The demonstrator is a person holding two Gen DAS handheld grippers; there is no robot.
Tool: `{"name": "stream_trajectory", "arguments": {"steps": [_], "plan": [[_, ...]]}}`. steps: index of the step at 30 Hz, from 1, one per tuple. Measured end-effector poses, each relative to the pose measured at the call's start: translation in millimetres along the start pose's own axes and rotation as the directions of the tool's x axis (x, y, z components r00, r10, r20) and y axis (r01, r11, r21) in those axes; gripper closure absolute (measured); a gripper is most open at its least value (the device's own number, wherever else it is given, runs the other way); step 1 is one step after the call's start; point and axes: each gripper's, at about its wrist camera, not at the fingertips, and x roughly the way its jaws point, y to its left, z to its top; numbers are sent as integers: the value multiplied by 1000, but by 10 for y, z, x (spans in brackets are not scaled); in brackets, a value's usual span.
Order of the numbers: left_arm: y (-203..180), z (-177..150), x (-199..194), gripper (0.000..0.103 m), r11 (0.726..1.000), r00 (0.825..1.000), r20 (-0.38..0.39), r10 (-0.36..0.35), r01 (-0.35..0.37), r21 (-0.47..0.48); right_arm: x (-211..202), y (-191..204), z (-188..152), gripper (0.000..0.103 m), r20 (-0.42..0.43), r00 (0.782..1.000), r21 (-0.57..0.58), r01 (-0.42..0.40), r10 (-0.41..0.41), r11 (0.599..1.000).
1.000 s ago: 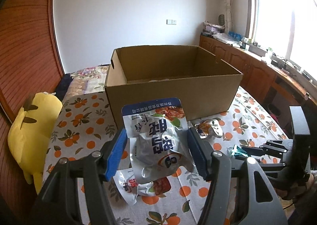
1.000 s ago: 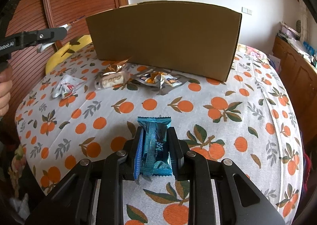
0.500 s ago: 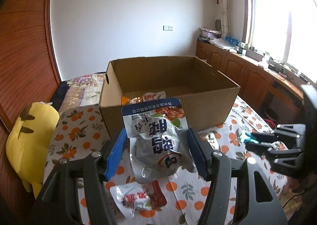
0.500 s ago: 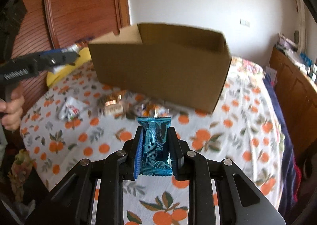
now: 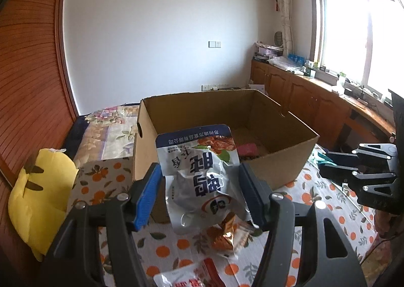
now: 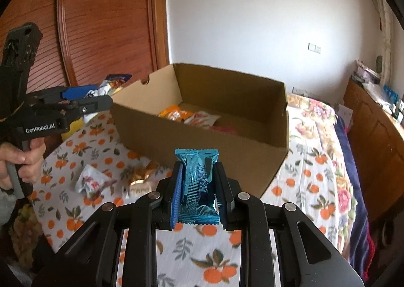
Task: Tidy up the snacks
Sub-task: 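Carry the white packet and teal candy over the box and open both tools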
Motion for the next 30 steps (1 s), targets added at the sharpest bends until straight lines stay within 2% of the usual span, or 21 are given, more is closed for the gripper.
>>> {"name": "stream_trajectory", "arguments": {"steps": [10, 20, 30], "plan": [[32, 244, 209, 41, 1000, 1000, 14, -9, 9, 15, 98, -94, 328, 81, 58, 998, 0, -10, 10, 1000], [79, 477, 544, 41, 1000, 1000, -2, -29, 29, 5, 366, -108, 628, 81, 59, 998, -33, 12, -10, 999], [89, 391, 974, 40, 999, 993, -109, -46, 46, 1, 590, -126, 652, 81, 39, 999, -28, 17, -16, 999]]}}
